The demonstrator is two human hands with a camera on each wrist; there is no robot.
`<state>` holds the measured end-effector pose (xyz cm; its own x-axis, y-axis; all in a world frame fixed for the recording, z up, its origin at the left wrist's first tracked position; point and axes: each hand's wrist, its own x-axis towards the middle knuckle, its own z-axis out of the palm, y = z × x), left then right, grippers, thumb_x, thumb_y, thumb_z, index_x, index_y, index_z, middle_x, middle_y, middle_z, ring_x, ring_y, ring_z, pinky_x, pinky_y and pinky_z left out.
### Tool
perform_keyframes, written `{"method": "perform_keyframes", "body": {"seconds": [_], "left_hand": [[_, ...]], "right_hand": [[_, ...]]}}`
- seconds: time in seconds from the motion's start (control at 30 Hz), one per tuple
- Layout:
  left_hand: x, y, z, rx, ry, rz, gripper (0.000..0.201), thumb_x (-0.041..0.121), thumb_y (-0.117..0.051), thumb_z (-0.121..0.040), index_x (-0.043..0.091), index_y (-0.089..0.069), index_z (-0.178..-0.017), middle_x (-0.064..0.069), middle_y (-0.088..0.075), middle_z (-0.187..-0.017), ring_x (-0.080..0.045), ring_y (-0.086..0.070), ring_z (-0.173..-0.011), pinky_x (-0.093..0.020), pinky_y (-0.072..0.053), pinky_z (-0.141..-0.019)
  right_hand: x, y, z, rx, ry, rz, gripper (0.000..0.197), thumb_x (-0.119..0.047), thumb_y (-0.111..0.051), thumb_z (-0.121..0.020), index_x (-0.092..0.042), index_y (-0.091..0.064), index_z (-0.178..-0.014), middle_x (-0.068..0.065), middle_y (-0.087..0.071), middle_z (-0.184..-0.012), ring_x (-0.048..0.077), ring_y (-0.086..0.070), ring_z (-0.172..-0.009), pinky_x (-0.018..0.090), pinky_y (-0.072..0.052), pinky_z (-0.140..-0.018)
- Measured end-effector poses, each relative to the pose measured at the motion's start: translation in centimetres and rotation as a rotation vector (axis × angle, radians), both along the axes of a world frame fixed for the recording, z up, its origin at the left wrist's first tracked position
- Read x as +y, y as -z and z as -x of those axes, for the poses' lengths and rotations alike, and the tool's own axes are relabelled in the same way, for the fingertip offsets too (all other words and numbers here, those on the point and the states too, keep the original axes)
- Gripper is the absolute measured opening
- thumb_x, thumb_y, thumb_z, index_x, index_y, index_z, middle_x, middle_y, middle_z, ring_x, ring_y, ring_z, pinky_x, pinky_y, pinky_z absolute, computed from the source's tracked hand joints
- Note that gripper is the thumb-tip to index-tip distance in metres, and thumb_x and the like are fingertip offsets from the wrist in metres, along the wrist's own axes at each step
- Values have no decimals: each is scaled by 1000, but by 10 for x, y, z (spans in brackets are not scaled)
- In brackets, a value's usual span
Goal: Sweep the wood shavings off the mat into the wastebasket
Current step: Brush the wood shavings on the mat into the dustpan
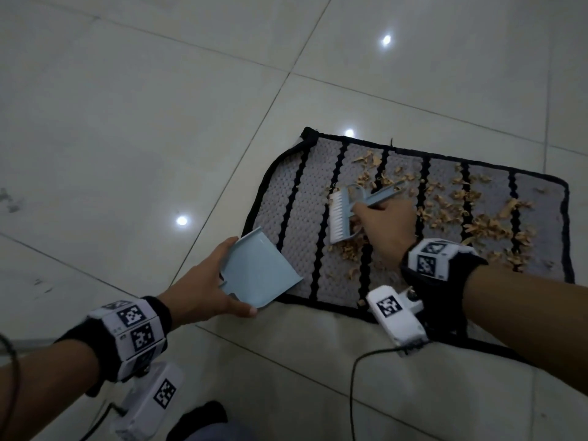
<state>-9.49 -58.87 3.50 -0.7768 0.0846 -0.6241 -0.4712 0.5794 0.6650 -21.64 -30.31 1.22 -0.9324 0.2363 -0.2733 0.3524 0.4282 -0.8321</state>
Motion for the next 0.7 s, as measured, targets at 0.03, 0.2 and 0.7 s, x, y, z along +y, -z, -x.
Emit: {"method": "perform_keyframes", "body": {"seconds": [0.03, 0.2, 0.7], "left_hand": [[0, 0, 1, 1, 5, 3, 127, 31, -96, -55, 38, -15, -152, 16, -46, -127, -3, -52, -106, -15, -49, -61], [4, -1, 4, 10, -2, 17, 123, 30, -95, -56, 39, -16, -151, 10, -48, -126, -4, -53, -86, -14, -43, -48], [11, -7, 17, 50, 40, -32, 125, 33, -96, -53, 46, -17, -148, 18, -48, -127, -2, -54, -105, -19, -50, -59]], "right_hand": [[4, -4, -5, 41, 32, 14, 21, -17, -71, -85, -6, -70, -67, 9, -73, -72, 23, -70, -62, 39, -60, -57], [-28, -9, -2, 110, -4, 161, 13, -18, -71, -85, -5, -75, -82, 5, -75, -80, 19, -72, -72, 40, -62, -64], [15, 9, 20, -27, 22, -4, 20, -20, -71, -82, -1, -71, -75, 10, -74, -74, 30, -72, -69, 53, -59, -58]]}}
